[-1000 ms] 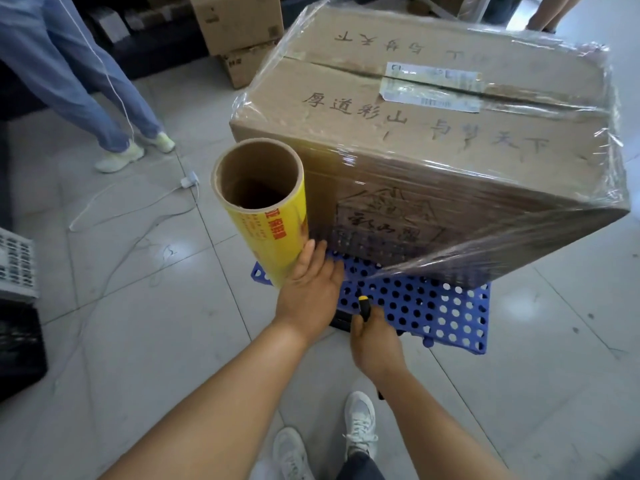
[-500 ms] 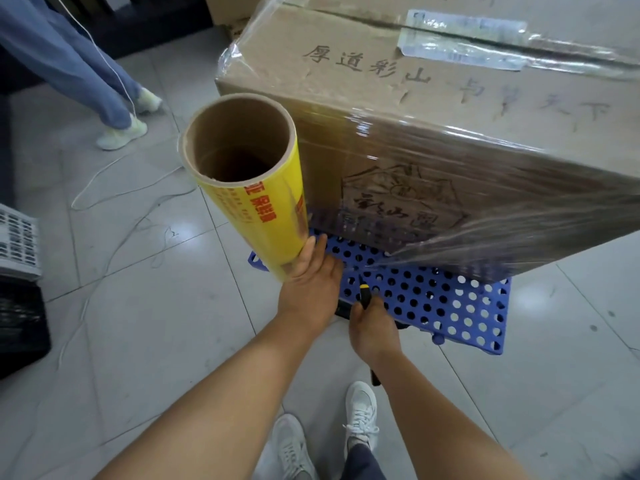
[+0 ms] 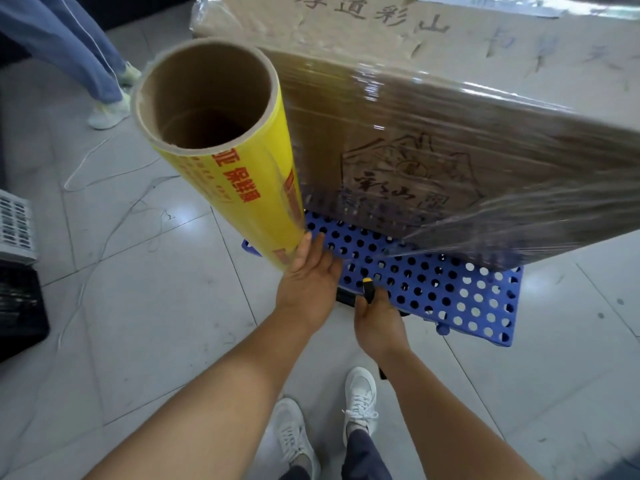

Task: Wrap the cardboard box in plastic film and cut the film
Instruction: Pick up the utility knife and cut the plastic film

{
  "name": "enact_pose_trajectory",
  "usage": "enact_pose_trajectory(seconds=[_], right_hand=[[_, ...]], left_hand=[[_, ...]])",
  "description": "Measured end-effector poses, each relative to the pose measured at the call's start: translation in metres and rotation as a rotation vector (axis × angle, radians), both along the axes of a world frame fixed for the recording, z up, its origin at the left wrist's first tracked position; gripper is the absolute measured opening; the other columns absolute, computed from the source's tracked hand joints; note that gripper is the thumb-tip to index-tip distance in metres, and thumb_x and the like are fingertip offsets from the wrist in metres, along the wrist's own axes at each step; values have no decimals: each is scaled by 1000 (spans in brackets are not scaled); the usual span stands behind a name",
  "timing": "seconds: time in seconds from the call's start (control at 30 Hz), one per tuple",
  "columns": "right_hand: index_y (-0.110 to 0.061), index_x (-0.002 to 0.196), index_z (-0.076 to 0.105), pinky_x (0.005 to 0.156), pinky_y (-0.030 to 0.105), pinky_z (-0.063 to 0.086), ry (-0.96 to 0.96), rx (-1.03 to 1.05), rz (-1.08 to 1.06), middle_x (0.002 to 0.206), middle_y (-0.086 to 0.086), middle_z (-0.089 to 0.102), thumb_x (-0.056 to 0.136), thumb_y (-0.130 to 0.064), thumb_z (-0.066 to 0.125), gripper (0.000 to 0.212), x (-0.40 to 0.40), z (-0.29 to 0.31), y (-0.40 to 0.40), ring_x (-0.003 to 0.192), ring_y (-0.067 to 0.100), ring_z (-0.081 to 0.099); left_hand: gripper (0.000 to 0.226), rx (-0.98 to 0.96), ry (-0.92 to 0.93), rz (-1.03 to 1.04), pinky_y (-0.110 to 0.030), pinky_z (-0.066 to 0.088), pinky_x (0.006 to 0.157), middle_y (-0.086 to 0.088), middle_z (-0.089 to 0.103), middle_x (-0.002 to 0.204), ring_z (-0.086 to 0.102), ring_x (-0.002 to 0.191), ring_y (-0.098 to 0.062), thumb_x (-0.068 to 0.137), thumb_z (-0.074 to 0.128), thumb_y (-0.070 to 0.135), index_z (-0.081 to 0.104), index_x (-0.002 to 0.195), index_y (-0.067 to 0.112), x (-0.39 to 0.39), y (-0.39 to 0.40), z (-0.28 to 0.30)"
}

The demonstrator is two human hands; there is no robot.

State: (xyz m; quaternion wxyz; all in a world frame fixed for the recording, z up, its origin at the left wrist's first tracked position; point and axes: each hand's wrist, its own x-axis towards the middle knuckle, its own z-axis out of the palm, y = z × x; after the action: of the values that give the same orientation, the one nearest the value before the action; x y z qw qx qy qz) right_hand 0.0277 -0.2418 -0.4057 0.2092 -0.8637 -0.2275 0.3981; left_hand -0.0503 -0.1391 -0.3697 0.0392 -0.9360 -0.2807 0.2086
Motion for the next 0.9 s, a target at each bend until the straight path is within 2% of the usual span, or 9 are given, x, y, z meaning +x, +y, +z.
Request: enact_pose_trajectory(seconds=[0.1,0.2,0.3,0.4,0.5,0.73,0.9], right_hand=[[-6,127,38,67,32,35,13,10,4,113,22,62,100,-25,37,34,-11,0,-17,100,40,60],[-7,123,40,66,30,33,34,23,4,113,21,62,99,-26,38,30,-18,-4,-26,100,39,59],[-6,121,41,67,29,33,59,22,-25,111,21,62,99,-24,38,28,-14,-11,-18,100,39,59],[-4,122,41,69,33,38,60,-3,-35,112,24,62,100,-23,37,30,-9,-21,-10,102,41,58],[-7,125,41,68,31,36,61,4,-36,110,21,63,99,-24,37,31,-9,-25,-15,99,40,59],[-10,113,44,62,31,35,46,63,-79,97,19,64,98,-25,40,22,-16,-12,-32,86,39,60],[-11,119,44,61,31,39,-43,145,-97,97,13,65,98,-27,43,27,-13,19,-32,86,35,63]], left_hand=[[52,-45,-1,-13,-44,-38,94,-7,30,148,3,142,-30,97,32,19,19,147,12,2,-4,-7],[54,-55,-54,7,-43,-35,98,-6,49,131,28,135,-29,89,51,21,37,141,14,4,-6,-6],[43,-126,-58,24,-41,-37,94,-1,39,138,13,139,-25,95,37,18,38,139,17,5,-5,-8],[41,-124,-47,-1,-41,-27,103,0,39,142,4,141,-25,96,35,18,40,137,18,-1,-3,-7],[43,-137,-53,-14,-40,-24,105,-3,43,140,2,142,-25,95,36,16,35,138,14,-6,-4,-7],[59,-166,-197,40,-45,-22,105,-2,20,153,-1,143,-23,96,34,12,8,148,15,2,-10,-3],[64,-182,-331,85,-41,-15,109,0,15,155,3,142,-19,95,40,17,5,149,18,2,-18,15]])
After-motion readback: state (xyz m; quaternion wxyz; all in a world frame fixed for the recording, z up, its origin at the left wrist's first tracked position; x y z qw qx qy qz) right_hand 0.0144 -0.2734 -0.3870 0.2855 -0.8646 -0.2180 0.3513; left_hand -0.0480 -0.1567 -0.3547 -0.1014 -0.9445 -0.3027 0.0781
